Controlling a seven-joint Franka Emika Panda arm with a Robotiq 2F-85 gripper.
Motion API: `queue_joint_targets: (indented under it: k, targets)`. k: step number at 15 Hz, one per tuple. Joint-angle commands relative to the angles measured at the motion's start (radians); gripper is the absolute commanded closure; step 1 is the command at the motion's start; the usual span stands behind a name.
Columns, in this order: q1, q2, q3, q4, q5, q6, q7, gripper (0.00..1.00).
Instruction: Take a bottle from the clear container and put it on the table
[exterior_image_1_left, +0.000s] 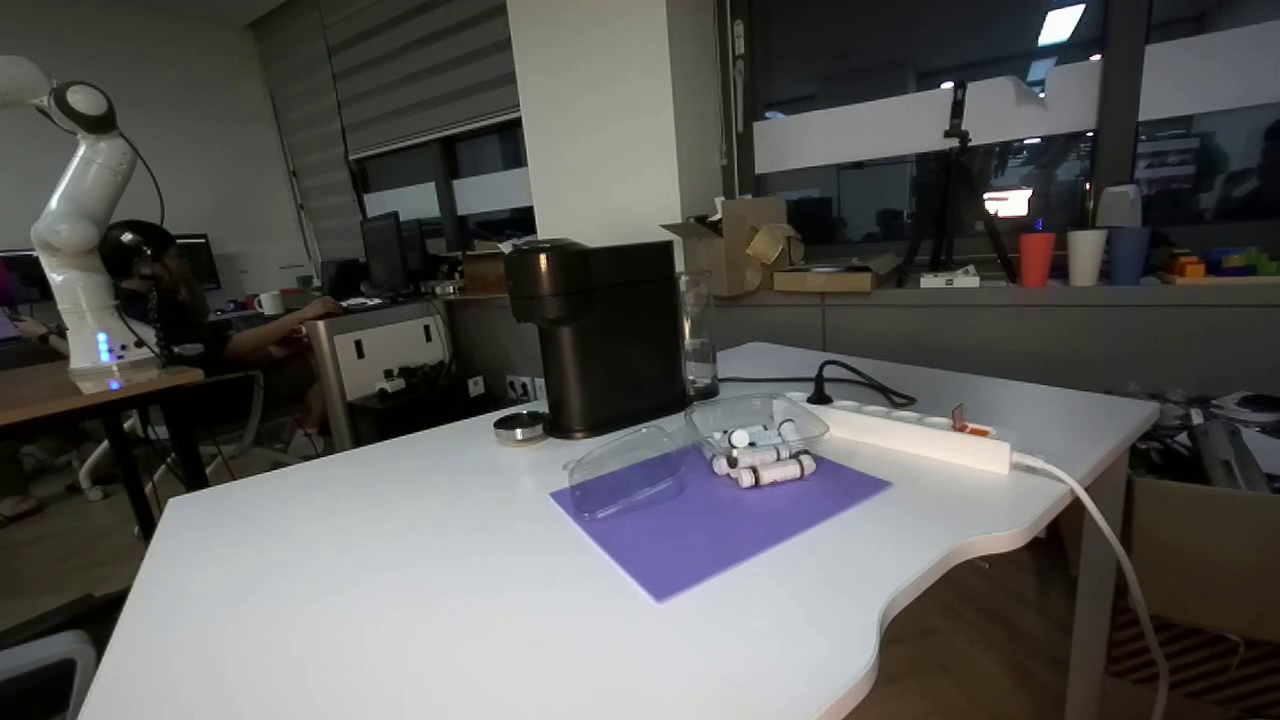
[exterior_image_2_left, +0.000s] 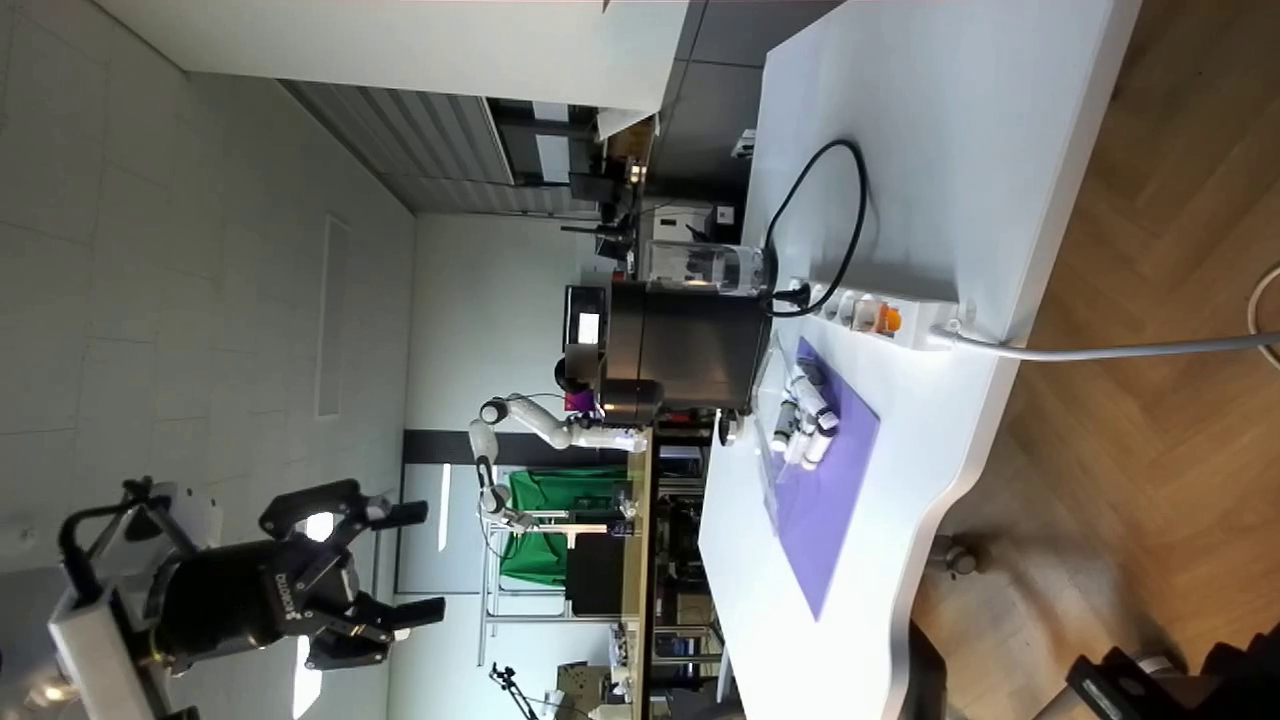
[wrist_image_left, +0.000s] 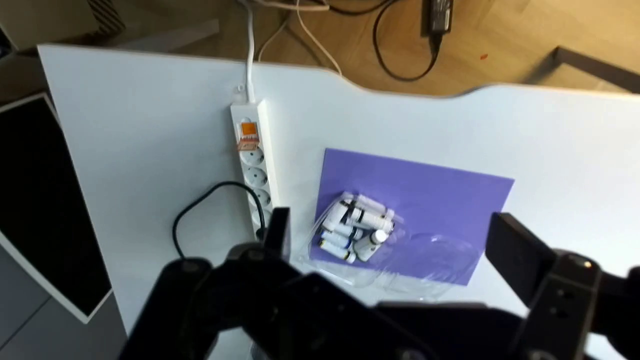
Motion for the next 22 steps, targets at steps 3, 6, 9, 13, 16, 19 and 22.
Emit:
queue_joint_targets:
  k: [3, 6, 9, 13, 16, 19, 22]
  targets:
    - [0.08, 0.215, -0.108, -0.076, -0.049, 0.474, 0.087, 0.0]
    - [0.065, 0.407, -0.067, -0.069, -0.158, 0.753, 0.176, 0.0]
    - [-0.067, 0.616, 0.069, -0.033, -0.343, 0.994, 0.384, 0.0]
    - [-0.206, 0.679, 0.186, -0.001, -0.453, 1.039, 0.475, 0.0]
    - [-0.314, 0.769, 0.269, 0.109, -0.517, 1.035, 0.543, 0.0]
    - [-0.317, 0.773, 0.276, 0.119, -0.518, 1.033, 0.55, 0.0]
    - [-0.317, 0.773, 0.279, 0.119, -0.519, 1.032, 0.553, 0.0]
